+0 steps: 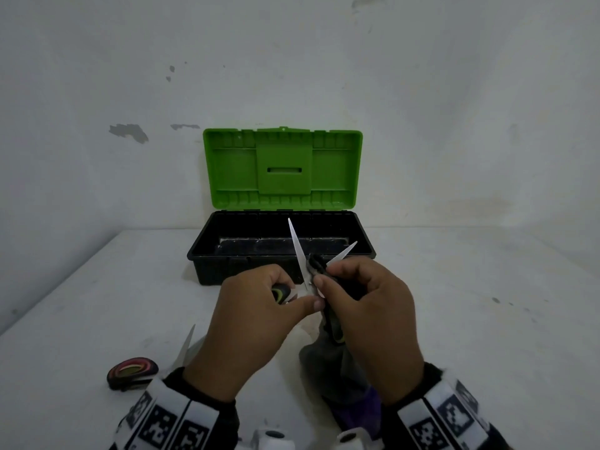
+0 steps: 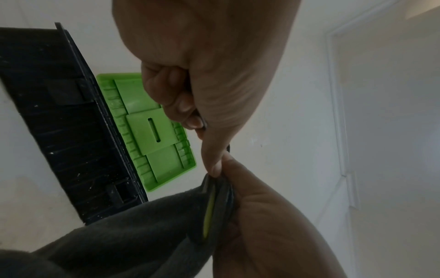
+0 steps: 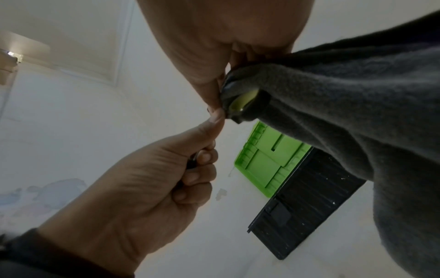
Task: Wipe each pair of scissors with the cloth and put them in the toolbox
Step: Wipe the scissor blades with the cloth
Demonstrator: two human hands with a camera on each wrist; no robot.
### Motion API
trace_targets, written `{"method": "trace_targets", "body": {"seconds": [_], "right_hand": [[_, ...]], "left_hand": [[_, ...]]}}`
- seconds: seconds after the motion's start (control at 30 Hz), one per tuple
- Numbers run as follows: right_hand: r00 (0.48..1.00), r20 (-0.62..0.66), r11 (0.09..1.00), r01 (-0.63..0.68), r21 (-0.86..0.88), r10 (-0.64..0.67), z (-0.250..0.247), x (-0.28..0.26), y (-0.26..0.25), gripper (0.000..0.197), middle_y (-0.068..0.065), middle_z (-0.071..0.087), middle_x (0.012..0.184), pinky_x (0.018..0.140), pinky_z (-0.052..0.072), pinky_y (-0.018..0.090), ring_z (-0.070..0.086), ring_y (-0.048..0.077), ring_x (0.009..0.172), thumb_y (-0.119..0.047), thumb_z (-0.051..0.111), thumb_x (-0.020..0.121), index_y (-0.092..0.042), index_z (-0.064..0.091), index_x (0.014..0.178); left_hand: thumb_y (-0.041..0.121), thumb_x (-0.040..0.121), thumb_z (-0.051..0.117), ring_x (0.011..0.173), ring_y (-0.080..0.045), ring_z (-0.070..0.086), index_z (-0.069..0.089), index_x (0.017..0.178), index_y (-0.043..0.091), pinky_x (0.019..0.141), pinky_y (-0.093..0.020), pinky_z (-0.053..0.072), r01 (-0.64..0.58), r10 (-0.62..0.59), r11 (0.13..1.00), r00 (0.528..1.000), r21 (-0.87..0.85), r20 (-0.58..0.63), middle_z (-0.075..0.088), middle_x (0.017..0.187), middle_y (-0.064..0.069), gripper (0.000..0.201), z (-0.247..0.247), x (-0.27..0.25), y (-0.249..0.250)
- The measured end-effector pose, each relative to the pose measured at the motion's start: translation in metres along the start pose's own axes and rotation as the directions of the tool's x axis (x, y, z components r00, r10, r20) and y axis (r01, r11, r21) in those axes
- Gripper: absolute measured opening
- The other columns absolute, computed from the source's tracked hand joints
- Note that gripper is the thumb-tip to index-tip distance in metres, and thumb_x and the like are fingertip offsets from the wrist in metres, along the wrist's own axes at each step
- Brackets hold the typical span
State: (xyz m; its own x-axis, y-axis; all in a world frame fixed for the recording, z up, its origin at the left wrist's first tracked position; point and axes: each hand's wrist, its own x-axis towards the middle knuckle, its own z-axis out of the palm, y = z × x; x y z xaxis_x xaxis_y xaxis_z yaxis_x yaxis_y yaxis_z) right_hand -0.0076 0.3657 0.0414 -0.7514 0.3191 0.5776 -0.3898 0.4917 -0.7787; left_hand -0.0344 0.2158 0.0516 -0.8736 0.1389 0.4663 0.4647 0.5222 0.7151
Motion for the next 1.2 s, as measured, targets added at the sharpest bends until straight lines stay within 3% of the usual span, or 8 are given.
{"method": "trace_targets", "body": {"seconds": [0.33,0.5,0.63,0.77,0.93,1.1,1.2], "right_hand": [[0.997,-0.082,1.0,0.011,-0.011,-0.012,-0.001,0.007,0.004,0.014,-0.012,0.066,0.064,0.056,0.043,0.006,0.063,0.004,0.067,-0.014,0.079,0.082,-0.016,0.07,0.071],[1.0,0.002,1.0,0.005,0.003,-0.005,-0.001,0.001,0.003,0.01,-0.011,0.068,0.066,0.058,0.049,0.012,0.065,0.006,0.065,-0.017,0.078,0.083,-0.017,0.073,0.075],[0.993,-0.115,1.0,-0.011,0.002,0.011,-0.006,0.009,0.006,0.014,-0.013,0.067,0.064,0.056,0.043,0.005,0.064,0.001,0.066,-0.015,0.079,0.083,-0.017,0.071,0.071],[0.999,-0.031,1.0,0.028,-0.012,-0.029,-0.001,0.004,-0.002,0.011,-0.012,0.068,0.066,0.058,0.046,0.008,0.065,0.004,0.067,-0.015,0.079,0.082,-0.016,0.073,0.073],[0.991,-0.133,0.999,-0.02,0.043,0.026,-0.002,0.013,0.004,0.014,-0.009,0.067,0.061,0.052,0.042,0.007,0.062,0.005,0.058,-0.016,0.078,0.084,-0.015,0.07,0.072],[0.998,-0.069,1.0,-0.013,0.017,0.014,0.003,0.007,0.0,0.013,-0.009,0.068,0.064,0.055,0.044,0.008,0.064,0.005,0.063,-0.017,0.078,0.083,-0.016,0.071,0.073],[0.988,-0.152,0.999,-0.033,0.033,0.037,-0.001,0.017,0.005,0.016,-0.009,0.068,0.062,0.054,0.044,0.01,0.062,0.005,0.059,-0.018,0.079,0.082,-0.017,0.07,0.069]], "left_hand": [[0.054,0.061,0.079,0.057,-0.004,0.049,0.057,0.065,0.029,0.051,-0.015,0.042,-0.08,0.079,0.997,0.996,-0.007,-0.05,0.051,0.054,0.008,0.034,0.01,-0.002,-0.007],[0.049,0.061,0.083,0.054,-0.003,0.047,0.057,0.065,0.03,0.049,-0.014,0.041,-0.089,0.089,0.996,0.996,-0.012,-0.028,0.049,0.051,0.009,0.033,0.007,-0.001,-0.008],[0.048,0.059,0.085,0.05,-0.001,0.046,0.057,0.063,0.029,0.048,-0.012,0.039,-0.088,0.088,0.996,0.996,-0.02,-0.015,0.046,0.05,0.011,0.034,0.006,0.0,-0.006],[0.05,0.059,0.082,0.055,-0.003,0.049,0.06,0.066,0.027,0.05,-0.013,0.041,-0.098,0.096,0.995,0.994,-0.028,-0.045,0.051,0.051,0.008,0.033,0.004,0.001,-0.008],[0.059,0.058,0.075,0.053,-0.009,0.048,0.056,0.065,0.03,0.052,-0.017,0.044,-0.093,0.092,0.996,0.994,-0.015,-0.05,0.052,0.054,0.008,0.035,0.008,0.002,-0.01],[0.057,0.058,0.077,0.049,-0.012,0.046,0.058,0.066,0.028,0.052,-0.016,0.044,-0.082,0.081,0.997,0.995,-0.011,-0.052,0.054,0.055,0.006,0.035,0.004,0.001,-0.011],[0.054,0.056,0.081,0.056,-0.011,0.05,0.059,0.065,0.027,0.051,-0.021,0.045,-0.084,0.083,0.996,0.995,-0.026,-0.057,0.055,0.054,0.004,0.036,0.003,0.002,-0.009]]}}
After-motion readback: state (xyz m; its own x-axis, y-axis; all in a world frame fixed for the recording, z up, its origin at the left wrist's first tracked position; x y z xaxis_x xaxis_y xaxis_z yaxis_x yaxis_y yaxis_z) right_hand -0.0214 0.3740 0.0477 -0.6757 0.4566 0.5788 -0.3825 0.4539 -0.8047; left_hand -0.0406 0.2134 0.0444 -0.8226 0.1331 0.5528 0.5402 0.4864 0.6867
